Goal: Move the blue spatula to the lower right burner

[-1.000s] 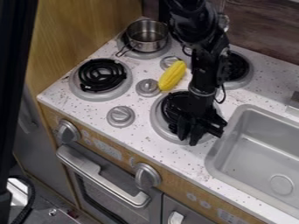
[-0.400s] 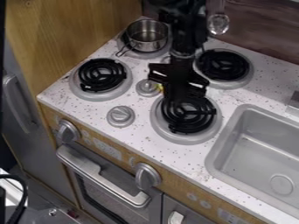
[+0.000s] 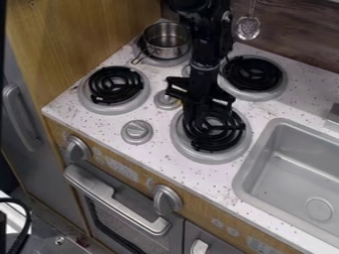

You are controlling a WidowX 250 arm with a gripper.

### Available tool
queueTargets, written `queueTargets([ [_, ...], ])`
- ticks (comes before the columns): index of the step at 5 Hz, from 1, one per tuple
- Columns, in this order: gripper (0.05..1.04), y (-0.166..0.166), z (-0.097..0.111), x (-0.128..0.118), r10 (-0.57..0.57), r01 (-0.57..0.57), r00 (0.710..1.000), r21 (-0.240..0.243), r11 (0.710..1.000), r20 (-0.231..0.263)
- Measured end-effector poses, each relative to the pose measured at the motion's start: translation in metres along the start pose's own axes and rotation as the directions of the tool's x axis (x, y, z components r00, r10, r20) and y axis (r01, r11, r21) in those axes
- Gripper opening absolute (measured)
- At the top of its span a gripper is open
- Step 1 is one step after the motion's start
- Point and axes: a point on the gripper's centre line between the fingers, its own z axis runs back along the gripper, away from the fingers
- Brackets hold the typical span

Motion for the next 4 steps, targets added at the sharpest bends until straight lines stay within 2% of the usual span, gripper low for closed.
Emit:
queueTargets([
  [1, 0.13, -0.005, -0.006, -0.012, -0.037, 0.038, 0.999, 0.029, 0.999, -0.028],
  [2, 0.325, -0.004, -0.005, -0.012, -0.043, 0.044, 0.999, 0.038, 0.998, -0.026],
  [3, 0.631, -0.002, 0.025, -0.004, -0.009, 0.008, 0.999, 0.036, 0.999, 0.051],
  [4, 0.92, -0.003, 0.051, -0.005, 0.029, -0.03, 0.995, 0.002, 1.0, 0.092],
])
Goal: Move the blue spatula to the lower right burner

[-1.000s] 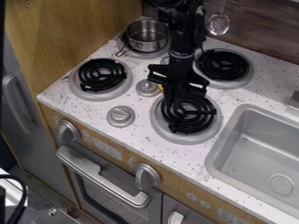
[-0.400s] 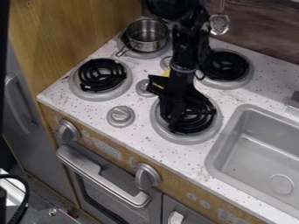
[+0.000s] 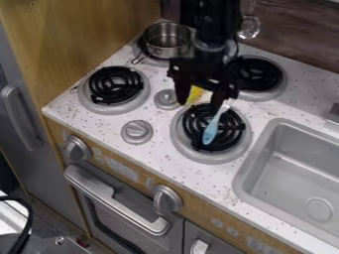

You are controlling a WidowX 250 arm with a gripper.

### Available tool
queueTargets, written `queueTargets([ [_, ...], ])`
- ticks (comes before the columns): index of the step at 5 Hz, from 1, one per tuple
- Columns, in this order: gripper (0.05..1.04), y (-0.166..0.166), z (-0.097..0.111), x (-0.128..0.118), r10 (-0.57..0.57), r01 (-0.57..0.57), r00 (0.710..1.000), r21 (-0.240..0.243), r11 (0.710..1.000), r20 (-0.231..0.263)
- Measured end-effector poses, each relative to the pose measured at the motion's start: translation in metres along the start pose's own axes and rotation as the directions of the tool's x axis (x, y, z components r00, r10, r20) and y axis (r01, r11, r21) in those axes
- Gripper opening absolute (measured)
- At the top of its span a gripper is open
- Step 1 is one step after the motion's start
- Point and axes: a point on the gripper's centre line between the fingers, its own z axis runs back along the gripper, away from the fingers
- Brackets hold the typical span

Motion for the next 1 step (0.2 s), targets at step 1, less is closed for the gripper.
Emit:
queueTargets([
  [1, 0.998, 0.0025, 0.0104, -0.0034, 0.014, -0.014, 1.0, -0.01, 1.0, 0.001],
])
